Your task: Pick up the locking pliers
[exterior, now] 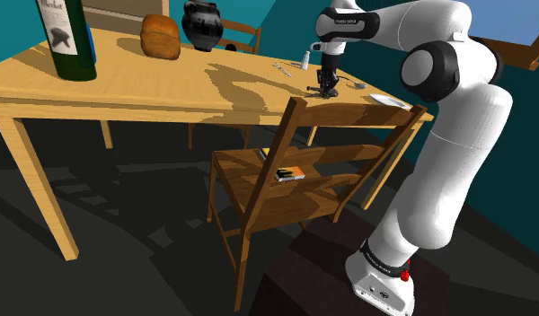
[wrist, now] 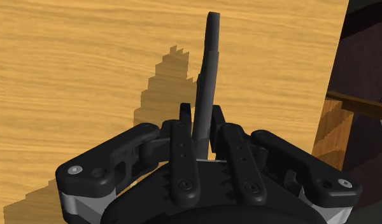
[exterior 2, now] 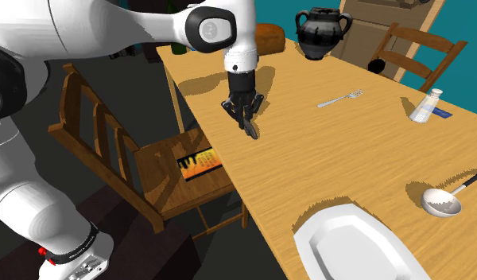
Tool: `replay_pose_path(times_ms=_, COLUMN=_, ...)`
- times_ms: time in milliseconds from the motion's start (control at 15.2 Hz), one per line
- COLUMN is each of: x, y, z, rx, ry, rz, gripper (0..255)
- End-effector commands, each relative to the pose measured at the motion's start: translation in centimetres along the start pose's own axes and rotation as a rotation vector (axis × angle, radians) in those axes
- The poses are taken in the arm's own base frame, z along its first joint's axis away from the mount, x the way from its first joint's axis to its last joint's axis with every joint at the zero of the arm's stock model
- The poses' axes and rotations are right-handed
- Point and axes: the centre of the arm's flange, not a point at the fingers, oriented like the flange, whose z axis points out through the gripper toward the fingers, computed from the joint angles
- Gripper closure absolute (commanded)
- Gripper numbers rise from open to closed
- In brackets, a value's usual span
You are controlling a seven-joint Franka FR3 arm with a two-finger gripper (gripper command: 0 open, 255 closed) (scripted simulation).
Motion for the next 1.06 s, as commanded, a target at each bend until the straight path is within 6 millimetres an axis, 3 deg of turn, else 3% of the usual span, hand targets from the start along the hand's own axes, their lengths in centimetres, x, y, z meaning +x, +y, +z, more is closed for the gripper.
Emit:
replay_pose_path(times_ms=0, x=-0.1, y=0.0, z=-0.8, rx=0.0, ry=0.0, rz=0.0, gripper=255)
replay_pose_path(times_ms=858, x=-1.2, y=0.0, z=-7.5, rx=0.0, ry=0.0, rz=0.0, gripper=255)
replay_pose_path(times_ms=990, x=-1.2, y=0.0, z=-7.6, rx=0.0, ry=0.0, rz=0.0, gripper=255)
